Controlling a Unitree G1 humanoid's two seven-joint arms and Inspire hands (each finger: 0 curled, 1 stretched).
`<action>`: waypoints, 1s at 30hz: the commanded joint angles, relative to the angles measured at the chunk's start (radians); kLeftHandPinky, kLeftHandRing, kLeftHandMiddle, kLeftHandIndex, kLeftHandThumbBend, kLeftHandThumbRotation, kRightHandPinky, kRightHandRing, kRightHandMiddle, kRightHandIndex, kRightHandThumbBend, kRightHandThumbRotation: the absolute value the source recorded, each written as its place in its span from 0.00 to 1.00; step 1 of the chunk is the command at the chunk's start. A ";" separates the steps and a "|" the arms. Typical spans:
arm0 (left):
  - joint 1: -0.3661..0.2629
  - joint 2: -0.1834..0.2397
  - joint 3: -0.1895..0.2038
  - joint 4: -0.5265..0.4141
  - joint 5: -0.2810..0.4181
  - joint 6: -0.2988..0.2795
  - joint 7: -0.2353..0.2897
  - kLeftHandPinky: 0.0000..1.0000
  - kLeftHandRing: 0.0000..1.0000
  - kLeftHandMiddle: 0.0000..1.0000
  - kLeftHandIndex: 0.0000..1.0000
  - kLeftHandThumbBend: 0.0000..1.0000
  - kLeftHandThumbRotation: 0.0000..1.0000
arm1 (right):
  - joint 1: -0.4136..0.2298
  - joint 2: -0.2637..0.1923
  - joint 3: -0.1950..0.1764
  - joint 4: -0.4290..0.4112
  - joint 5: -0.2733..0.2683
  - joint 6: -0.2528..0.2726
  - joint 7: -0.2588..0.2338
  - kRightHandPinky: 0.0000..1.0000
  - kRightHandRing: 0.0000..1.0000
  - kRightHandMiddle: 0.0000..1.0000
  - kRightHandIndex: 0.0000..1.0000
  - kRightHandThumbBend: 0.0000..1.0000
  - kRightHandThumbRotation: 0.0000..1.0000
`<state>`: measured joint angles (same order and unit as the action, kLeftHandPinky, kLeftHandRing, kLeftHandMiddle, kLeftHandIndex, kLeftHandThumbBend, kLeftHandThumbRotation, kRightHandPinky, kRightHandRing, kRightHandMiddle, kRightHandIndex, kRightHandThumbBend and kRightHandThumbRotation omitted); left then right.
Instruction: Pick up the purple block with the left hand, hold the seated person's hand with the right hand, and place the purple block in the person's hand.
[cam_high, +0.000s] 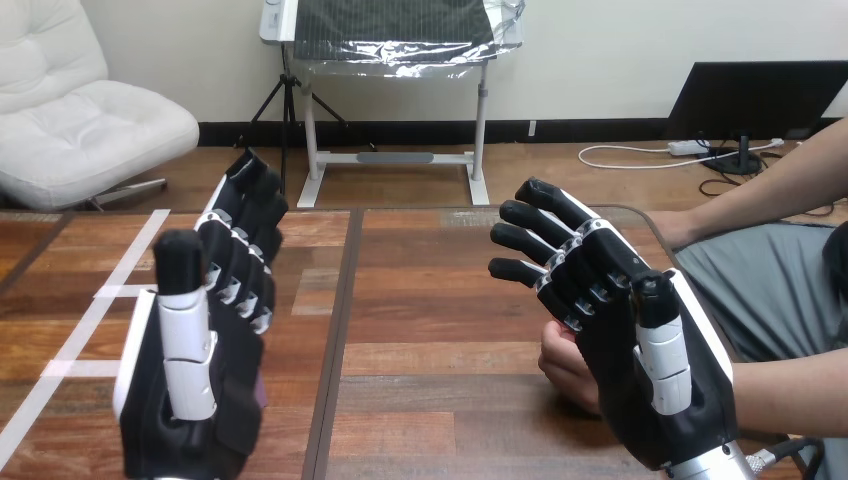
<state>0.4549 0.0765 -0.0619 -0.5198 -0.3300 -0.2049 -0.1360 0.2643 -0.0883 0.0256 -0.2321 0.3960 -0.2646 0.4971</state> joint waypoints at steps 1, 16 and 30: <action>-0.060 0.002 0.035 0.020 0.047 -0.043 -0.002 1.00 0.94 0.94 0.93 0.73 0.97 | -0.042 0.002 -0.003 -0.022 0.009 -0.013 -0.001 0.78 0.85 0.85 0.85 0.88 0.81; -0.138 0.065 0.129 0.098 0.144 -0.055 -0.014 1.00 0.96 0.94 0.94 0.72 0.97 | -0.052 0.004 0.000 -0.009 0.002 -0.014 0.000 0.79 0.85 0.85 0.86 0.89 0.81; -0.210 0.112 0.206 0.175 0.177 -0.056 -0.013 1.00 0.96 0.95 0.95 0.73 0.95 | -0.057 0.014 0.007 -0.003 0.004 -0.023 0.004 0.79 0.85 0.85 0.85 0.89 0.80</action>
<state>0.3254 0.1619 0.1122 -0.3692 -0.1656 -0.2404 -0.1439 0.2641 -0.0831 0.0296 -0.2316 0.3952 -0.2647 0.4976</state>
